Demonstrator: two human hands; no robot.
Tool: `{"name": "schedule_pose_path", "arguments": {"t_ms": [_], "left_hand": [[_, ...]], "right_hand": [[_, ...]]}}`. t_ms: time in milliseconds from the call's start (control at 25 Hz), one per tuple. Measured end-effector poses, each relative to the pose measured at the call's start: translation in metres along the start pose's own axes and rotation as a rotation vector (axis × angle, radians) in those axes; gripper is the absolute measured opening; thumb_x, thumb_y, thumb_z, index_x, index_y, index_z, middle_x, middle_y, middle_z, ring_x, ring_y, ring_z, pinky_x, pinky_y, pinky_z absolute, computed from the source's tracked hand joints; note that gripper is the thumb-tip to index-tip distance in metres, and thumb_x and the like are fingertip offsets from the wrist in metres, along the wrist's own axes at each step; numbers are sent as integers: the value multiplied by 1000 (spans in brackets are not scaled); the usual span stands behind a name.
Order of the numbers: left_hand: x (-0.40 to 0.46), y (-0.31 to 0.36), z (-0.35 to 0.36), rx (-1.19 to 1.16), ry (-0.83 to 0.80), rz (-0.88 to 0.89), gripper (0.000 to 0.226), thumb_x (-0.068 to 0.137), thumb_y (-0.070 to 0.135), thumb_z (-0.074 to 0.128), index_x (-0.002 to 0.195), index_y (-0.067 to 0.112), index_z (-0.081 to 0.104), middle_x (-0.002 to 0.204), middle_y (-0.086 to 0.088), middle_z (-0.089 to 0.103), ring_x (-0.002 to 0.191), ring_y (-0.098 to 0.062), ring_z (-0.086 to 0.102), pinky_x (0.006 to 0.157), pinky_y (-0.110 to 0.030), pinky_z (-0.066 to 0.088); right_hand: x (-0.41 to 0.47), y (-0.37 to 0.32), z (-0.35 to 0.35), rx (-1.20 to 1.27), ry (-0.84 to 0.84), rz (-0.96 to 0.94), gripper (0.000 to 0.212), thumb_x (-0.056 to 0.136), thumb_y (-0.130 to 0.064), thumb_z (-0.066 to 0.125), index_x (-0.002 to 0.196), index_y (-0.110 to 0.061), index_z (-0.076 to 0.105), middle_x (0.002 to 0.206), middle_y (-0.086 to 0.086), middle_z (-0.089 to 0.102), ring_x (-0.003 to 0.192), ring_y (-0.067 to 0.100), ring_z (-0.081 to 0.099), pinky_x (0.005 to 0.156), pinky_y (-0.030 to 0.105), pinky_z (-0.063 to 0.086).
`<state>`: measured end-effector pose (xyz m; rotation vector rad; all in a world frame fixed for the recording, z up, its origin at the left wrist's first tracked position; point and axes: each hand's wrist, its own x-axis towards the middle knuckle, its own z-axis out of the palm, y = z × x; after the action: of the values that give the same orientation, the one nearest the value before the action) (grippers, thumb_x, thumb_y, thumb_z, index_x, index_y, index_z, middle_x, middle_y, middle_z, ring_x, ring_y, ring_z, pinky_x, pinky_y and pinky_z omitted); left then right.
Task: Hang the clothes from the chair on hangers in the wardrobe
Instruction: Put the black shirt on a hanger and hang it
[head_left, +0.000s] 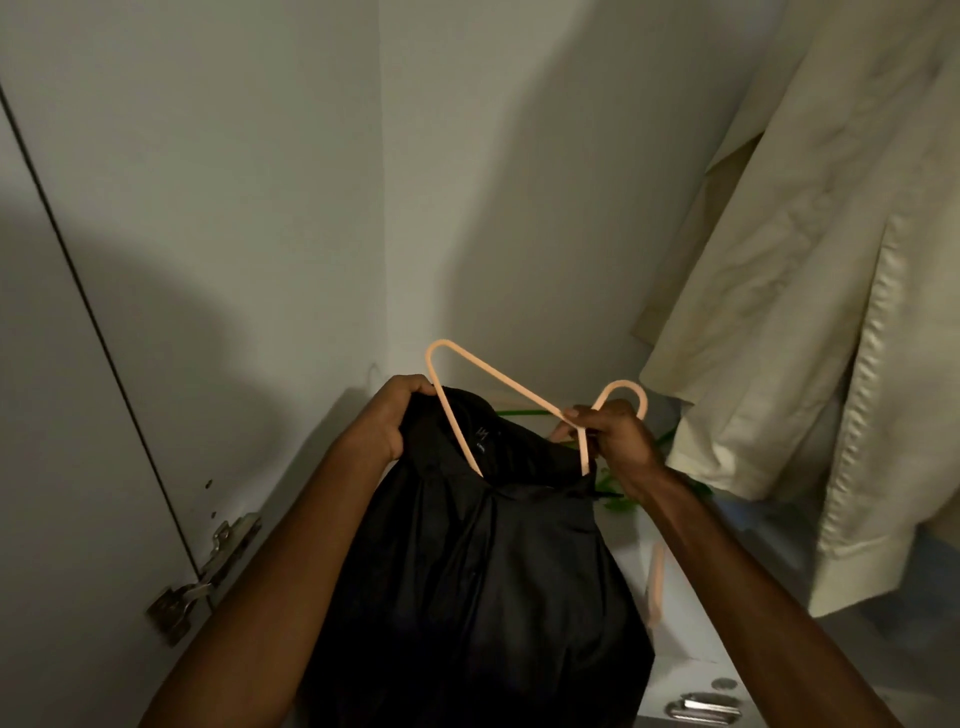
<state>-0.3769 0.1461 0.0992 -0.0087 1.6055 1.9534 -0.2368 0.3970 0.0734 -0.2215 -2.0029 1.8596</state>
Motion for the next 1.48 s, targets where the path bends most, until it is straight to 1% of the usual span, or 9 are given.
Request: {"name": "schedule_pose_path", "arguments": {"t_ms": [160, 240, 400, 520, 640, 800, 1000, 1240, 1480], "left_hand": [[-5, 8, -1, -88, -3, 4, 34, 63, 16, 53, 86, -2, 70, 86, -16, 71, 77, -33, 65, 84, -34, 55], [-2, 14, -6, -96, -15, -22, 58, 55, 17, 58, 105, -7, 72, 103, -20, 73, 88, -35, 67, 95, -38, 53], [-4, 11, -2, 11, 55, 0, 9, 75, 13, 63, 75, 4, 63, 74, -13, 65, 64, -27, 63, 64, -28, 54], [3, 9, 2, 201, 164, 117, 8, 81, 12, 66, 77, 6, 66, 74, -12, 63, 65, -25, 60, 60, -28, 48], [0, 20, 2, 420, 170, 325, 13, 84, 10, 67, 74, 2, 70, 64, -10, 54, 57, -20, 49, 50, -25, 36], [-6, 41, -5, 776, 47, 517, 19, 86, -2, 65, 94, 4, 81, 81, -15, 72, 69, -24, 68, 56, -30, 57], [-5, 38, 6, 1304, 317, 827, 32, 84, -1, 62, 101, 18, 82, 98, -7, 77, 85, -25, 72, 81, -35, 60], [-15, 23, 22, 1204, 326, 889, 30, 83, 3, 59, 101, 15, 81, 99, -7, 77, 88, -24, 71, 84, -36, 59], [-22, 7, 50, 935, 288, 910, 15, 82, 13, 67, 86, 14, 81, 83, 0, 77, 78, -15, 70, 77, -28, 56]], "right_hand": [[-5, 6, -11, -39, -12, -52, 49, 72, -42, 85, 81, 6, 78, 74, 24, 60, 66, 33, 51, 57, 31, 35], [-10, 10, -14, 10, 13, -99, 24, 85, -28, 77, 87, -4, 82, 72, 20, 65, 60, 27, 57, 53, 25, 38], [-10, 13, -17, 78, 63, -173, 36, 95, 7, 54, 93, -15, 83, 54, -1, 62, 44, 6, 53, 42, 15, 35], [-12, 9, -16, 69, 22, -234, 9, 80, -28, 81, 73, -32, 83, 57, -6, 67, 48, 5, 57, 44, 15, 38], [-6, 12, -22, 49, -5, -240, 47, 46, -65, 91, 78, -31, 84, 70, -7, 73, 65, 18, 63, 56, 23, 45], [-10, 4, -29, 38, -92, -220, 23, 65, -39, 88, 85, -28, 84, 84, -4, 78, 81, 11, 72, 69, 19, 56], [-16, -8, -21, -242, -274, -405, 26, 78, -12, 79, 98, -28, 81, 83, -10, 74, 79, 7, 68, 70, 19, 52], [-13, -24, -17, -439, -315, -356, 16, 80, -30, 81, 94, -24, 84, 87, 8, 78, 83, 29, 73, 76, 43, 57], [22, -57, 19, -587, -472, -147, 14, 77, -1, 83, 89, -8, 82, 84, 5, 78, 80, 8, 69, 78, 18, 50]]}}
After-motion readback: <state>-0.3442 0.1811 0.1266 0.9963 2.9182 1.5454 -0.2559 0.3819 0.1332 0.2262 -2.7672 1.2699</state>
